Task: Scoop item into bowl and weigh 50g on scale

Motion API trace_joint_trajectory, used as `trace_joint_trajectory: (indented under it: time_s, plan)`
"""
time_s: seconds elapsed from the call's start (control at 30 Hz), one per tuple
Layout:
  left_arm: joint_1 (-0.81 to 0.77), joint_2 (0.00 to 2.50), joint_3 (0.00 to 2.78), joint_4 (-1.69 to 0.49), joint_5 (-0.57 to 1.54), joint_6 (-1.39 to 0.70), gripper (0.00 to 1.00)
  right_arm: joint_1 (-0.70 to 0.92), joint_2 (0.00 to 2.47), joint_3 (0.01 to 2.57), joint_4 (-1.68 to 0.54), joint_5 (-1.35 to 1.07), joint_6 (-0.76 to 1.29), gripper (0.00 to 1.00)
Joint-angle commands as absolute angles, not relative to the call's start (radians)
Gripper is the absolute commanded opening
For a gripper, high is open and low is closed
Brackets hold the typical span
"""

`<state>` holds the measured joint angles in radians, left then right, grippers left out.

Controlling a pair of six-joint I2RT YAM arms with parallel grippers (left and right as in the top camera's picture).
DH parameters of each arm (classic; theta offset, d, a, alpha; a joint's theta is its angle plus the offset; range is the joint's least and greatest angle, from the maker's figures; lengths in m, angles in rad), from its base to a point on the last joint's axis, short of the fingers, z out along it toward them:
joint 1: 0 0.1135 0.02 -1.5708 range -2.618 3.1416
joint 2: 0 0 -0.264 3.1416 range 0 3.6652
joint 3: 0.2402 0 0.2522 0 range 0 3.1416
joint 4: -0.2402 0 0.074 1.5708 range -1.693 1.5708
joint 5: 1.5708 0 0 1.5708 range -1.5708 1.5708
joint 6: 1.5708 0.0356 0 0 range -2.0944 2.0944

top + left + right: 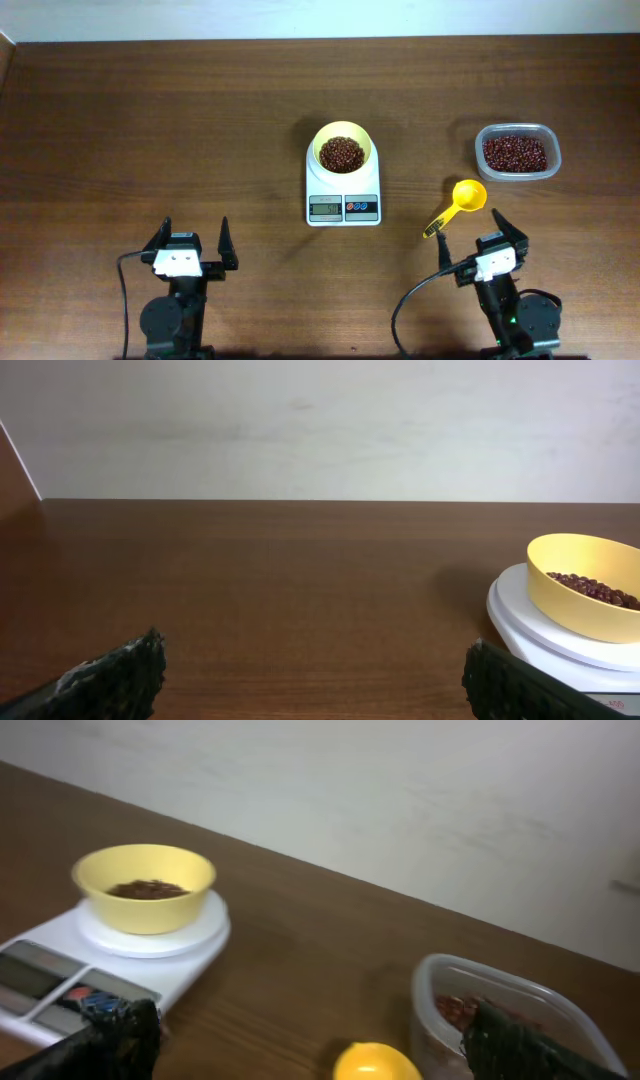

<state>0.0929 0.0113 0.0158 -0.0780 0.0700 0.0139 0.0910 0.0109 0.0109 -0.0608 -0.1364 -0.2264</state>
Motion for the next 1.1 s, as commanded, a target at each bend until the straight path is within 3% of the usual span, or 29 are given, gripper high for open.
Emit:
trace_joint_trajectory:
  time_s: [0.0, 0.07, 1.07]
  plan:
    - [0.094, 0.010, 0.010, -0.079, 0.055, 0.004, 0.99, 0.046, 0.006, 0.006, -0.073, -0.075, -0.149, 0.99]
    - [0.094, 0.010, 0.010, -0.079, 0.055, 0.004, 0.99, 0.003, 0.005, 0.006, -0.080, 0.002, -0.007, 0.99]
    - [0.094, 0.010, 0.010, -0.079, 0.055, 0.004, 0.99, -0.001, 0.006, 0.006, -0.080, 0.005, -0.021, 0.99]
